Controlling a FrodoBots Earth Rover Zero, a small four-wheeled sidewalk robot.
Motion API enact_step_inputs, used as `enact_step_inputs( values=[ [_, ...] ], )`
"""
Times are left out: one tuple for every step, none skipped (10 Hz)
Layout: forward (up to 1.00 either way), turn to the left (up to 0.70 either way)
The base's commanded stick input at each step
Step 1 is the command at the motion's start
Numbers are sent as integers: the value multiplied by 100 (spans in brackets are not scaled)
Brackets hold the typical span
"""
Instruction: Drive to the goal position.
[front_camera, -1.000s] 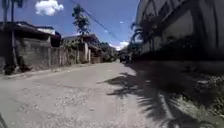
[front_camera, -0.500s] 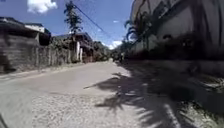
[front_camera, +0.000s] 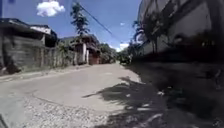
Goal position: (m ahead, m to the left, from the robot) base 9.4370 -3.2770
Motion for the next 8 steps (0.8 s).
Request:
enact_step_inputs(
  values=[
    [85, 1],
    [85, -9],
    [85, -25],
    [85, -34],
    [85, -34],
    [85, -34],
    [85, -34],
    [85, -34]
  ],
)
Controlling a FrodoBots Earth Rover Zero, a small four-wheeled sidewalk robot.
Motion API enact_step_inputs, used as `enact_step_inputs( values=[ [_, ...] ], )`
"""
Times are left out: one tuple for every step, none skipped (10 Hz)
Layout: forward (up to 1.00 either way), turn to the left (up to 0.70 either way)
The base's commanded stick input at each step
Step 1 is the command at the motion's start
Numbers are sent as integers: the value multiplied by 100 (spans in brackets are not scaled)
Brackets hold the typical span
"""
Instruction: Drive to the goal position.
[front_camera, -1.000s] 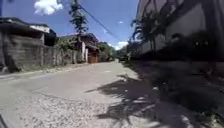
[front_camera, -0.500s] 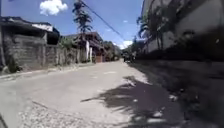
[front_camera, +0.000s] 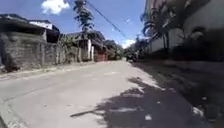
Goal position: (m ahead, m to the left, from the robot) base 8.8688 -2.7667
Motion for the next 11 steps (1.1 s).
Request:
enact_step_inputs(
  values=[
    [85, -34],
    [85, -31],
    [85, 6],
    [85, 19],
    [85, 16],
    [85, 21],
    [85, 15],
    [85, 9],
    [85, 2],
    [85, 6],
    [85, 5]
  ],
)
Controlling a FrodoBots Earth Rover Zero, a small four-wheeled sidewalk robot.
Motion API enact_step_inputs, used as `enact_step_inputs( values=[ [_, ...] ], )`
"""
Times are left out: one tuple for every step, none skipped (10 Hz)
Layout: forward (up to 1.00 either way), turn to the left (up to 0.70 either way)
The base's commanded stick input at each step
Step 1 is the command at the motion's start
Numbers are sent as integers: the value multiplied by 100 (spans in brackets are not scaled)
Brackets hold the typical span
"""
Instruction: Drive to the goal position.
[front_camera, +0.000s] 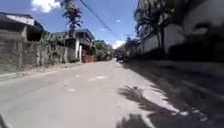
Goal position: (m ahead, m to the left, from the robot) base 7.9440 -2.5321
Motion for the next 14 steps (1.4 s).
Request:
enact_step_inputs(
  values=[
    [85, 0],
    [85, -26],
    [85, -34],
    [85, -34],
    [85, -34],
    [85, -34],
    [85, -34],
    [85, -34],
    [85, -34],
    [85, -26],
    [85, -15],
    [85, -5],
    [85, 0],
    [85, 0]
  ],
)
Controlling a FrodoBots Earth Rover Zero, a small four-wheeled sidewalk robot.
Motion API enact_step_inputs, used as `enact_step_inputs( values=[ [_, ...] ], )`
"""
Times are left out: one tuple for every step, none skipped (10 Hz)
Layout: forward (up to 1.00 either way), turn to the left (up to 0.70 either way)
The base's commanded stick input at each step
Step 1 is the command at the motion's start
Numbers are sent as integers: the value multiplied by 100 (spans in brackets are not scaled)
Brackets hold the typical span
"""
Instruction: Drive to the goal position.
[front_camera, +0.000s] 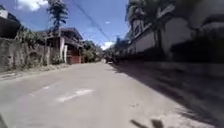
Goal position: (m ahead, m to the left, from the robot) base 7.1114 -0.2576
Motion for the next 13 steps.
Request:
enact_step_inputs(
  values=[
    [85, 9],
    [85, 6],
    [85, 0],
    [85, 0],
    [85, 7],
    [85, 5],
    [85, 3],
    [85, 1],
    [85, 0],
    [85, 6],
    [85, 2],
    [85, 0],
    [85, 5]
  ],
)
